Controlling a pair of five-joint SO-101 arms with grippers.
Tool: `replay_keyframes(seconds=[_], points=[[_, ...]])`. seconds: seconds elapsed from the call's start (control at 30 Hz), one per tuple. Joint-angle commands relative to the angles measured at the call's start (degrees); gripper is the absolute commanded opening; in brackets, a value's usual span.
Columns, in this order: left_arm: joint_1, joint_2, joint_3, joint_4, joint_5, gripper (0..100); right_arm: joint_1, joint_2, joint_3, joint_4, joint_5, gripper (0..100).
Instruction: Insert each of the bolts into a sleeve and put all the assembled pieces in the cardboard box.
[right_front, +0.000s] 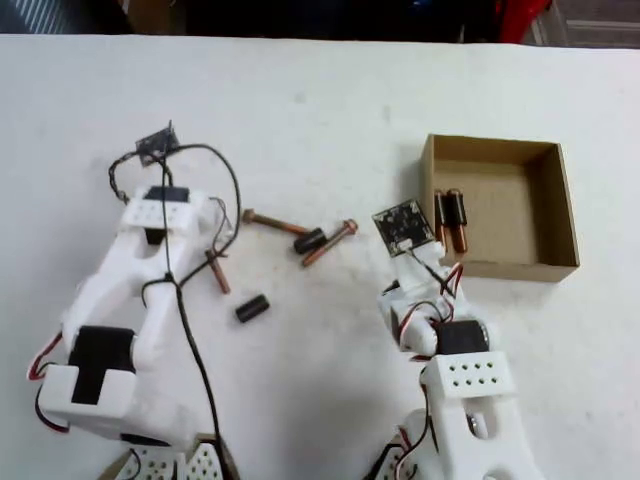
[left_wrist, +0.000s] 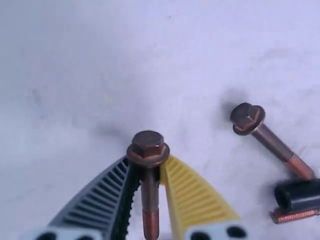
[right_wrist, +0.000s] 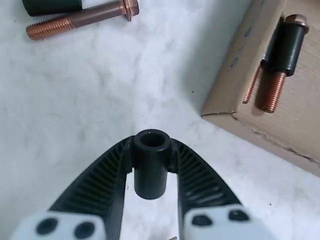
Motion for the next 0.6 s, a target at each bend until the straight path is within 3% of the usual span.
replay_keyframes(seconds=[0.0, 0.1, 0.27, 0.57], points=[[-2.24, -0.48, -5.98, 6.51, -1.32, 3, 0.48, -1.45, -0.62, -0.92, 0.00, 1.7], [-2.51, -0.48, -8.70, 10.73, -3.08, 3, 0.48, -1.45, -0.62, -0.92, 0.00, 1.7], [-2.24, -0.40, -11.08, 15.12, -14.07, 3, 0.48, -1.45, -0.62, -0.92, 0.00, 1.7], [-2.07, 1.54, -10.20, 15.03, -15.12, 3, 0.48, -1.45, -0.62, -0.84, 0.00, 1.7]])
